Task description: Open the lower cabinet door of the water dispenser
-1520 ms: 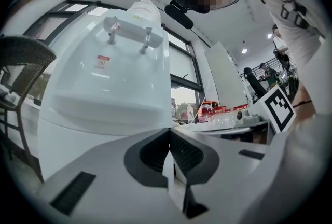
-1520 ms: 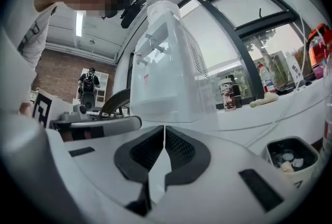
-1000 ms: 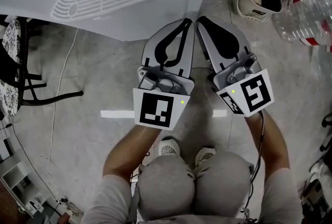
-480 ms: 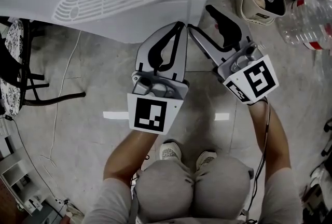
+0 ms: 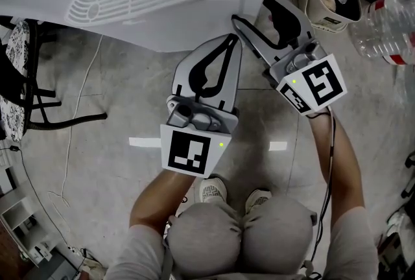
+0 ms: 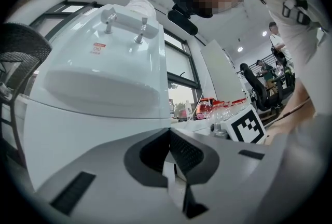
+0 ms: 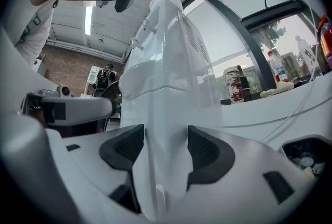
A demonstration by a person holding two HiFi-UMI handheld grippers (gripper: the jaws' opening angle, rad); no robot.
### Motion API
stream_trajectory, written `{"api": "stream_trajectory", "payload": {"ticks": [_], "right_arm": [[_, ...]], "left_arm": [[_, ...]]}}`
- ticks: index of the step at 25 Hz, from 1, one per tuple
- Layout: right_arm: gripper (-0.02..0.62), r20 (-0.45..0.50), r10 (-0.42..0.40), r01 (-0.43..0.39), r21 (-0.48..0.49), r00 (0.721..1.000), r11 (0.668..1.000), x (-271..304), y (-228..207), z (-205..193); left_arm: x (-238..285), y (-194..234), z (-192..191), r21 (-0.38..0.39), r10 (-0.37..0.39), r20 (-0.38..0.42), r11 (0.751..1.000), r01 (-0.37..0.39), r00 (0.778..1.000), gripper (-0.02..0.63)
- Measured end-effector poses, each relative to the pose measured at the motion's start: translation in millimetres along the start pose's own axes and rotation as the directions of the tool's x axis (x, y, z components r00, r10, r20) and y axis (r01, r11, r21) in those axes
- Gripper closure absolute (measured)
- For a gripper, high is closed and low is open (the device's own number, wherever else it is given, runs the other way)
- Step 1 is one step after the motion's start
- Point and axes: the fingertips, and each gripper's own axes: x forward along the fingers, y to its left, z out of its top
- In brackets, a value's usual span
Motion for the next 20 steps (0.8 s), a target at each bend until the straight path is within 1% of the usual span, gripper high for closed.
{"api": "stream_trajectory", "payload": {"ticks": [5, 9, 13, 17, 20], "right_arm": [[0.334, 0.009, -0.005, 0.005, 0.003, 1.0, 1.0, 2, -2, 0], [0.336, 0.01, -0.035, 0.035, 0.005, 0.999, 0.999, 2, -1, 0], [0.336, 0.017, -0.056, 0.056, 0.001, 0.998, 0.998, -5, 5, 0], [0.355, 0.02, -0.033, 0.034, -0.02, 0.999, 0.999, -25, 29, 0], [0.38, 0.017, -0.003, 0.003, -0.025, 1.0, 1.0, -42, 47, -1]], "left_arm": [[-2, 1, 0, 0.003, -0.004, 0.007, 1.0, 0.004, 1.0, 0.604], [-7, 1, 1, -0.006, -0.001, 0.014, 1.0, 0.001, 1.0, 0.604], [-13, -2, 12, -0.014, -0.01, 0.034, 1.0, 0.01, 0.999, 0.604], [-28, -7, 27, -0.019, -0.027, 0.053, 0.999, 0.028, 0.998, 0.604], [-49, -14, 33, 0.013, -0.034, 0.046, 0.999, 0.034, 0.998, 0.604]]}}
